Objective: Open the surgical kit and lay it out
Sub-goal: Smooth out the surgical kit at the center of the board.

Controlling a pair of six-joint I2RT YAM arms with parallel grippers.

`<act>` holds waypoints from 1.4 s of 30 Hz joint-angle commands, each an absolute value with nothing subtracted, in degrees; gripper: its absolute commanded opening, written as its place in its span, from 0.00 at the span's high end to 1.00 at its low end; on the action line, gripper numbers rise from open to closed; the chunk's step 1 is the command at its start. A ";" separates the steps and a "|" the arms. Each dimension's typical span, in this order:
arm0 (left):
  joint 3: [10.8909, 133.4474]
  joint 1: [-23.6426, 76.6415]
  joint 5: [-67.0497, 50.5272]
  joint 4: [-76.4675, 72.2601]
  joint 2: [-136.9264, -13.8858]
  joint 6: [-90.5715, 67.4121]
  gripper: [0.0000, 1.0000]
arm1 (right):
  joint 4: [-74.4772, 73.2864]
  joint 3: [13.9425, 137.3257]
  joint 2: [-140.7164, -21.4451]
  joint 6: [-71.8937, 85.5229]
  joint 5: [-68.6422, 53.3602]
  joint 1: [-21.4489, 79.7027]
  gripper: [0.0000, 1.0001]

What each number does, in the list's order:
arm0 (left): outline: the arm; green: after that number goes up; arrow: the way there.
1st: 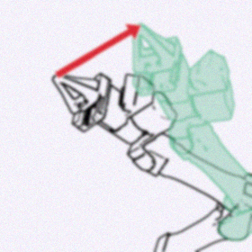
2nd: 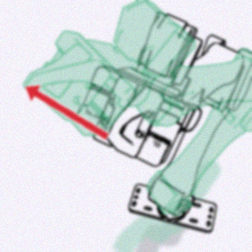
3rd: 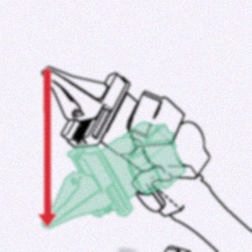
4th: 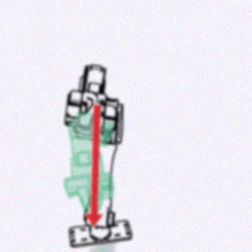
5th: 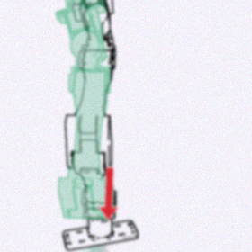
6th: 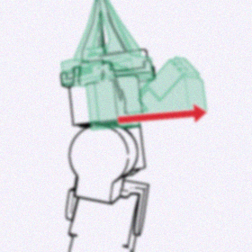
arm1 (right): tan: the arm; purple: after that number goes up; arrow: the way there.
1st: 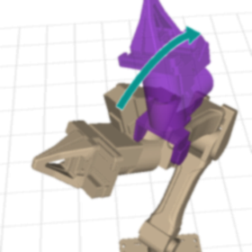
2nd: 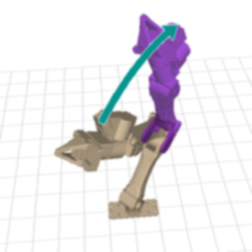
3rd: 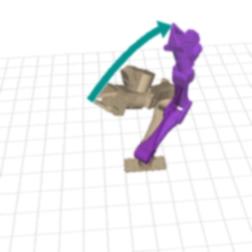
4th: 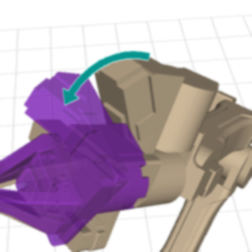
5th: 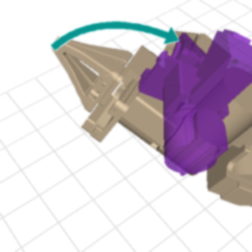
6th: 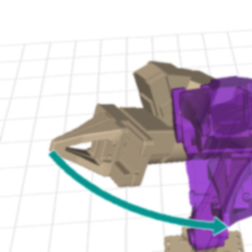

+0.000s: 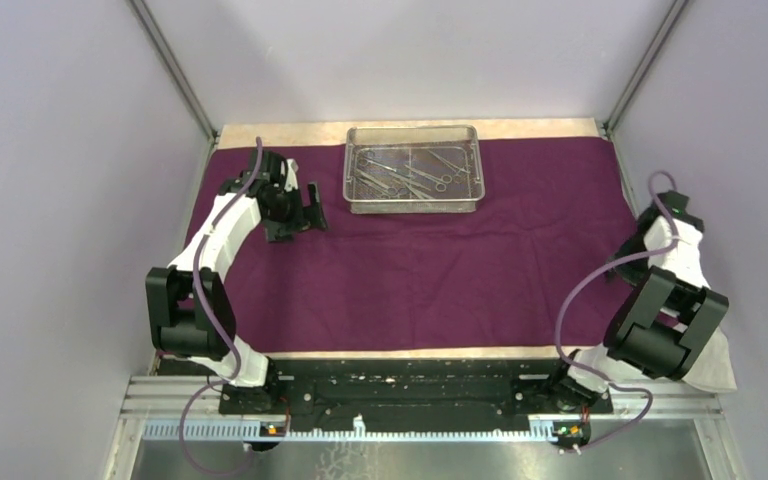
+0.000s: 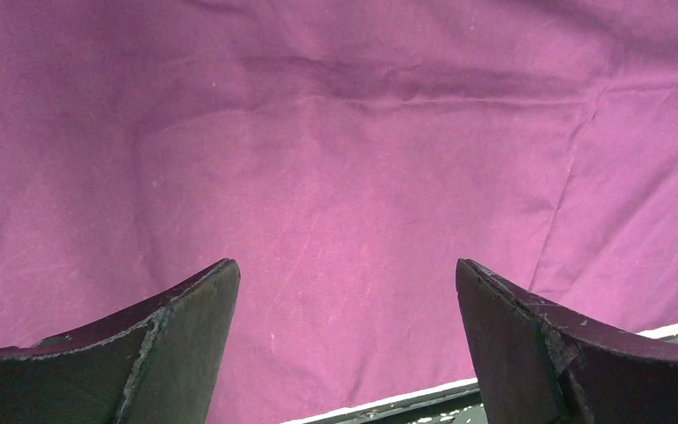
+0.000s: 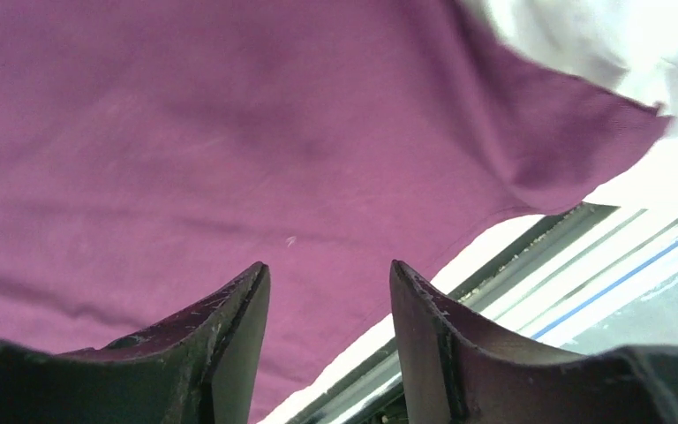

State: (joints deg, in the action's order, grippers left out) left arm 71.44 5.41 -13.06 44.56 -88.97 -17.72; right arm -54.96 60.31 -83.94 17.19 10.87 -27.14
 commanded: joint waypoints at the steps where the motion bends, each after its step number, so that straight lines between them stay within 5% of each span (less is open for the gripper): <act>1: 72.11 5.54 -15.90 43.85 -87.38 -16.15 0.01 | -48.77 57.62 -85.15 22.36 11.30 -36.63 0.46; 7: 73.31 5.54 -16.35 44.44 -88.57 -14.78 0.01 | -41.95 53.48 -85.96 25.58 11.17 -38.00 0.26; 22: 74.44 5.28 -10.34 45.96 -88.76 -15.38 0.01 | -35.08 44.43 -89.64 26.71 6.71 -56.90 0.27; 35: 74.09 3.82 -1.61 48.29 -88.45 -19.71 0.01 | -44.77 54.05 -79.97 25.17 3.65 -34.65 0.23; 42: 66.34 -2.25 -2.85 46.75 -87.44 -22.28 0.01 | -41.02 49.84 -85.75 22.94 2.24 -33.99 0.18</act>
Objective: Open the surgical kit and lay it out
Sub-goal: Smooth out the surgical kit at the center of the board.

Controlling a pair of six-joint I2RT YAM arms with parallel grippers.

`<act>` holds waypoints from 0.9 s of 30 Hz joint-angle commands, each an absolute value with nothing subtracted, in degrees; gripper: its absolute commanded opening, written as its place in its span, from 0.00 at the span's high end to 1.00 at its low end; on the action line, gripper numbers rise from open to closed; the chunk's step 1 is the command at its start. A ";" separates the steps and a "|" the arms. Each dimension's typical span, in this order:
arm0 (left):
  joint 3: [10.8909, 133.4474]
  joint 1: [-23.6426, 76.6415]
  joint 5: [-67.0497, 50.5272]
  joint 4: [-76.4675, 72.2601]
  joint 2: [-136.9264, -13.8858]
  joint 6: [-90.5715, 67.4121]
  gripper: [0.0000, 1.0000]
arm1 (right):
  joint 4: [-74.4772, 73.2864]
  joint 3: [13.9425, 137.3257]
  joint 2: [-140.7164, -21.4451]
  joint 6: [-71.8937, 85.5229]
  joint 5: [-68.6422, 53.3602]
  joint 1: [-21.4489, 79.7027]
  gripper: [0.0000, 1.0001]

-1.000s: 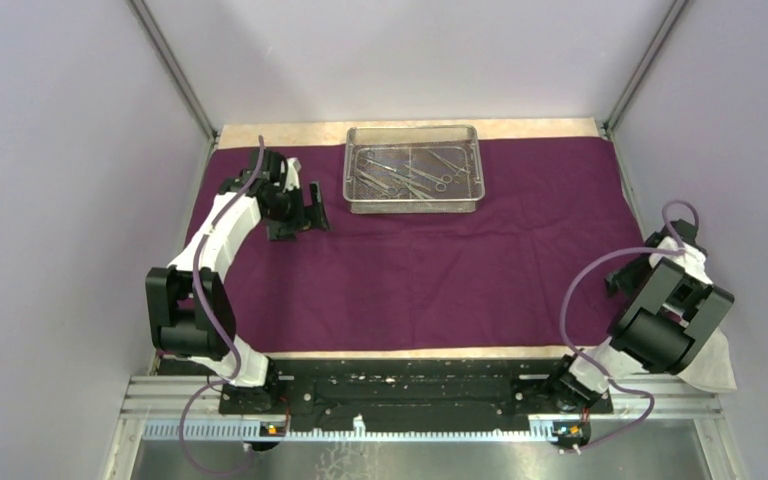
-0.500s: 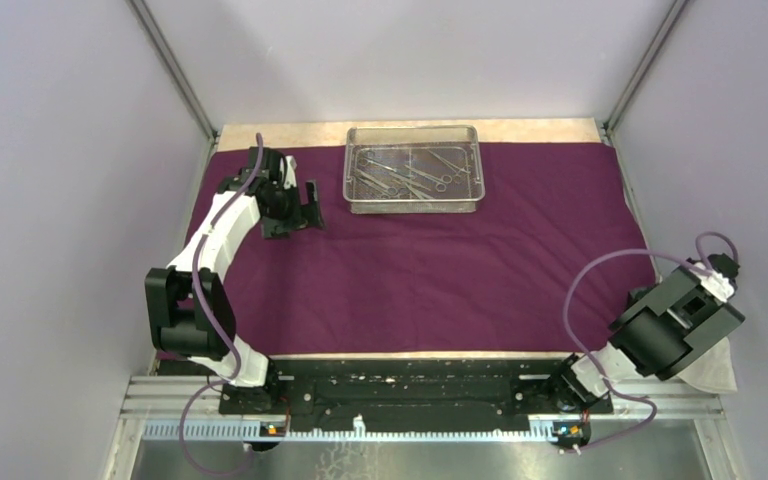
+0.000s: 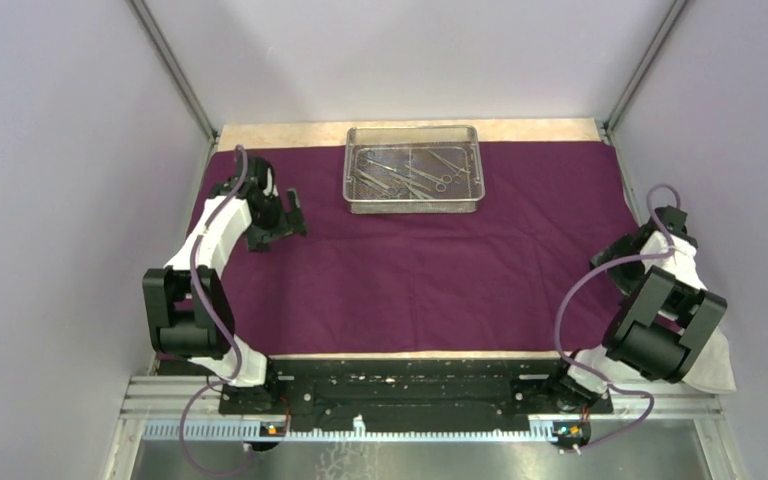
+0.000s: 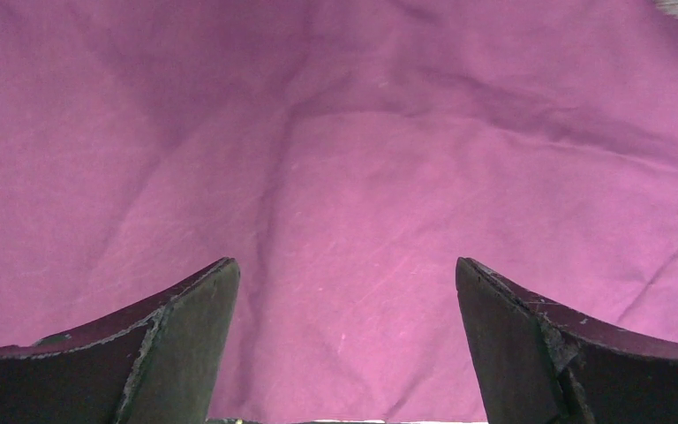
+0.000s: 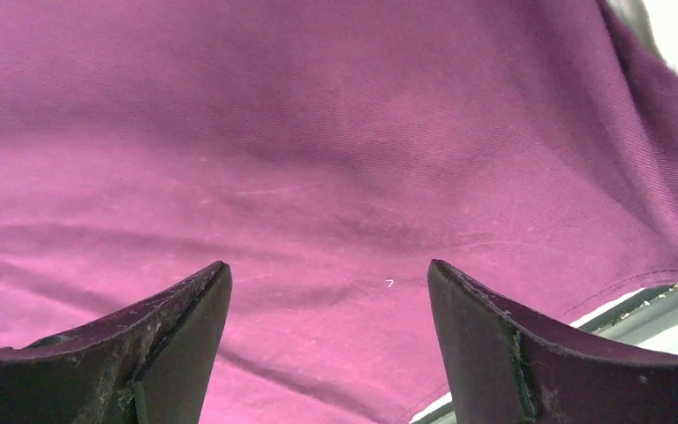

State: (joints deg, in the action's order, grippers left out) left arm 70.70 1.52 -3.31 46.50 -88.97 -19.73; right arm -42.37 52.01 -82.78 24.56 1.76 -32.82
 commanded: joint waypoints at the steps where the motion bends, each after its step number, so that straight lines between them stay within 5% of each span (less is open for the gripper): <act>1: 64.49 -4.19 -4.25 46.38 -87.23 -22.88 0.01 | -40.59 49.04 -86.00 22.94 2.05 -35.33 0.18; 13: 54.91 -13.19 -0.63 45.89 -78.70 -23.99 0.01 | -46.91 50.25 -86.80 26.80 4.99 -43.36 0.20; 27: 53.99 -10.30 -14.63 39.36 -79.44 -21.88 0.01 | -40.56 57.60 -92.60 20.31 -4.03 -19.39 0.14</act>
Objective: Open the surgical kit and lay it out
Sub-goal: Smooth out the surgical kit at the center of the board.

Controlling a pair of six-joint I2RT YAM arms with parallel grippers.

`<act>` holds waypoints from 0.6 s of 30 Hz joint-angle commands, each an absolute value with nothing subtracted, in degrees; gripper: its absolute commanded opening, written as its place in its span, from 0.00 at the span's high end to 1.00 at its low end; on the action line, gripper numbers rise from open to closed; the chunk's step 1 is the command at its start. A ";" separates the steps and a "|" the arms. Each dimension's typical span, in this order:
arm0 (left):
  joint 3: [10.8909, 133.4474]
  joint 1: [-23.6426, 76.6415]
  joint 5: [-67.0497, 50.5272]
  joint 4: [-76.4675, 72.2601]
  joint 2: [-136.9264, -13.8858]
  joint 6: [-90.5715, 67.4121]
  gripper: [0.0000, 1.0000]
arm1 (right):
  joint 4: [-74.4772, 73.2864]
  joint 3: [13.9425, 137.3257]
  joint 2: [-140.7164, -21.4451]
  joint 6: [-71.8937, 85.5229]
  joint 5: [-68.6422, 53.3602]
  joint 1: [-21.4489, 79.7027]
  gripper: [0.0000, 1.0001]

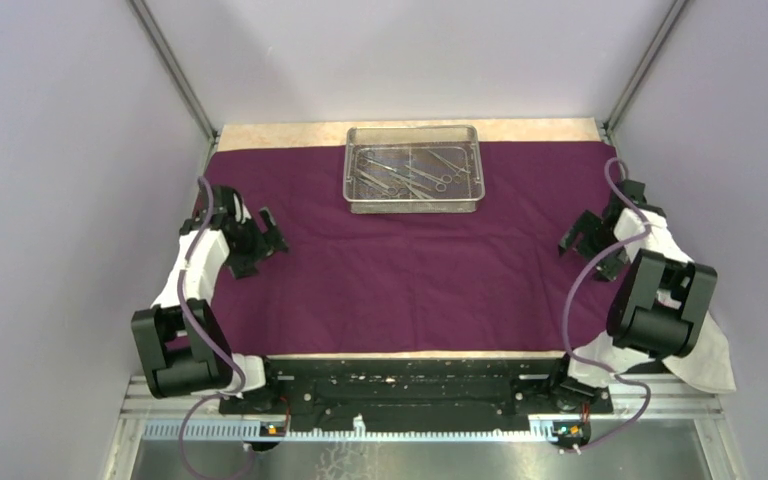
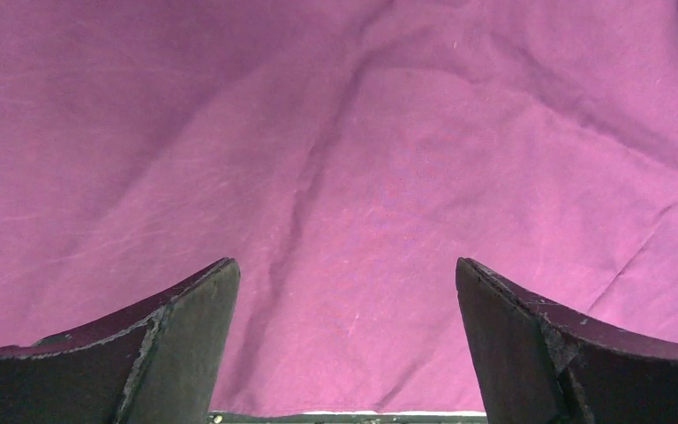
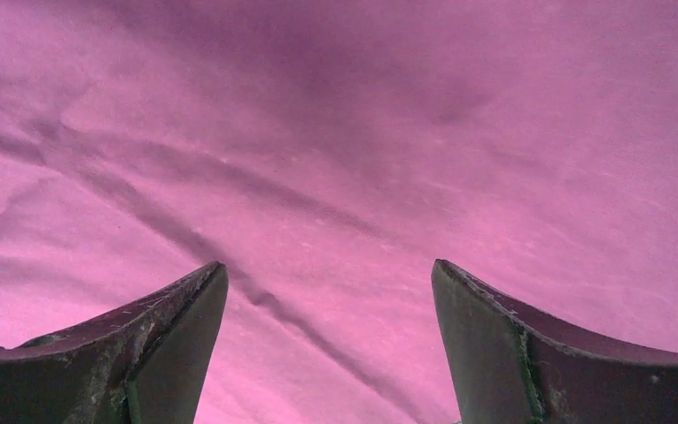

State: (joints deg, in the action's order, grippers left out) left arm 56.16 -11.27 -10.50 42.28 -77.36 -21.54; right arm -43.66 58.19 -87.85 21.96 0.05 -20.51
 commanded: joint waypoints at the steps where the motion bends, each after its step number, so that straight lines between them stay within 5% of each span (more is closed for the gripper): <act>1: 53.55 -10.46 -13.38 39.79 -79.98 -22.09 0.01 | -39.74 56.40 -93.61 20.18 -4.35 -19.38 0.14; 8: 49.18 -14.03 -4.99 44.31 -80.15 -25.07 0.01 | -37.73 46.92 -92.09 22.16 -2.46 -26.46 0.14; 18: 54.81 -14.56 -2.49 45.95 -77.60 -24.01 0.01 | -46.08 59.17 -87.54 19.52 -0.45 -23.57 0.14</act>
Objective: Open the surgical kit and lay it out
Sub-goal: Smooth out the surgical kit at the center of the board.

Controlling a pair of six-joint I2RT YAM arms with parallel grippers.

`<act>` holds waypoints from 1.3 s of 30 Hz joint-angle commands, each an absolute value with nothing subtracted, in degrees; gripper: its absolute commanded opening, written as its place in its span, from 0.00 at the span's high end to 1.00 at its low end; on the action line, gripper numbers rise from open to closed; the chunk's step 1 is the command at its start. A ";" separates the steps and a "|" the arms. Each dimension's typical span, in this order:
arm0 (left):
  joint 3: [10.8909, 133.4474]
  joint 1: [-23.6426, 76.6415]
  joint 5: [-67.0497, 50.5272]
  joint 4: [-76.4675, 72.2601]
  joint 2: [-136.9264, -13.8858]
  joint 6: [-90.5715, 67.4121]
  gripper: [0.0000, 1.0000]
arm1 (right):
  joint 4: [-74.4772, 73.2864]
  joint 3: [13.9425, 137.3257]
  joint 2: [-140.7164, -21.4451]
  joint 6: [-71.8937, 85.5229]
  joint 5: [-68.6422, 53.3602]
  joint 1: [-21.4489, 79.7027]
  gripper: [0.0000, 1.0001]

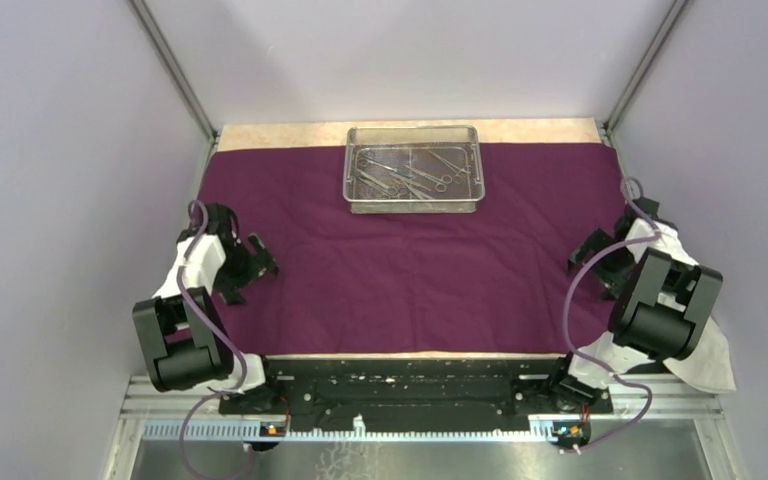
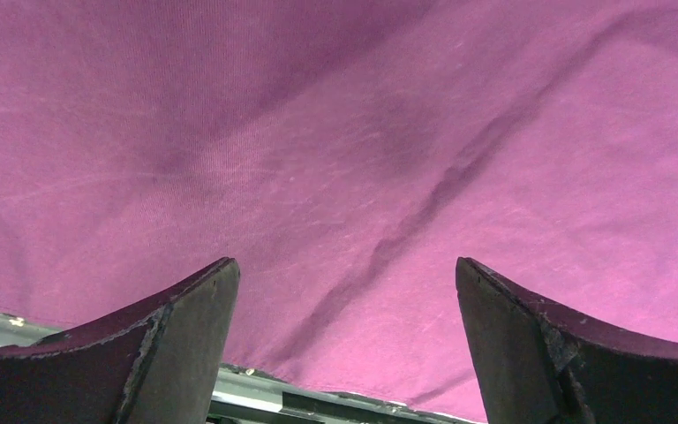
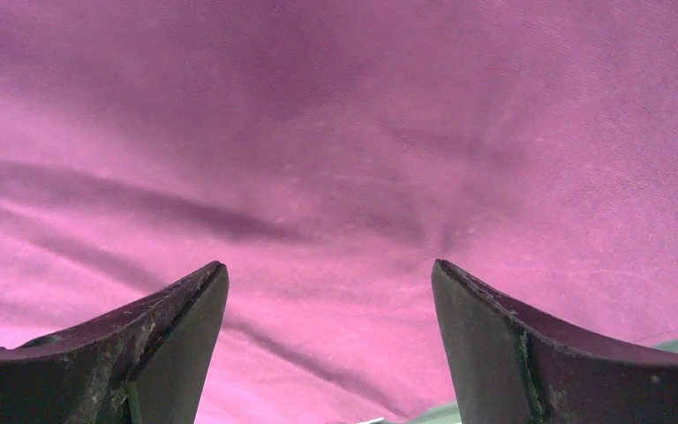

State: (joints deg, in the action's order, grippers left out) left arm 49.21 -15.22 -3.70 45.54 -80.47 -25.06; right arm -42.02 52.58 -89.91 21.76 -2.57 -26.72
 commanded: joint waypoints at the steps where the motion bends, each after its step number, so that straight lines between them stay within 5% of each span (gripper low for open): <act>1: 55.86 -14.21 -2.99 45.56 -77.08 -23.33 0.01 | -46.42 60.04 -87.25 19.39 -0.51 -23.46 0.14; 9: 52.91 -13.66 -10.65 42.85 -79.19 -26.20 0.01 | -45.66 59.69 -91.68 18.11 4.65 -26.70 0.13; 24: 50.85 -15.85 -6.57 43.30 -79.15 -26.24 0.01 | -44.29 57.55 -90.85 18.33 3.83 -32.04 0.14; 33: 56.35 -4.29 -3.73 42.95 -76.22 -22.86 0.01 | -47.70 59.77 -84.64 19.12 5.65 -30.87 0.14; 39: 56.29 -1.50 -6.87 42.32 -74.14 -21.27 0.01 | -49.96 61.66 -80.99 22.35 18.87 -36.35 0.31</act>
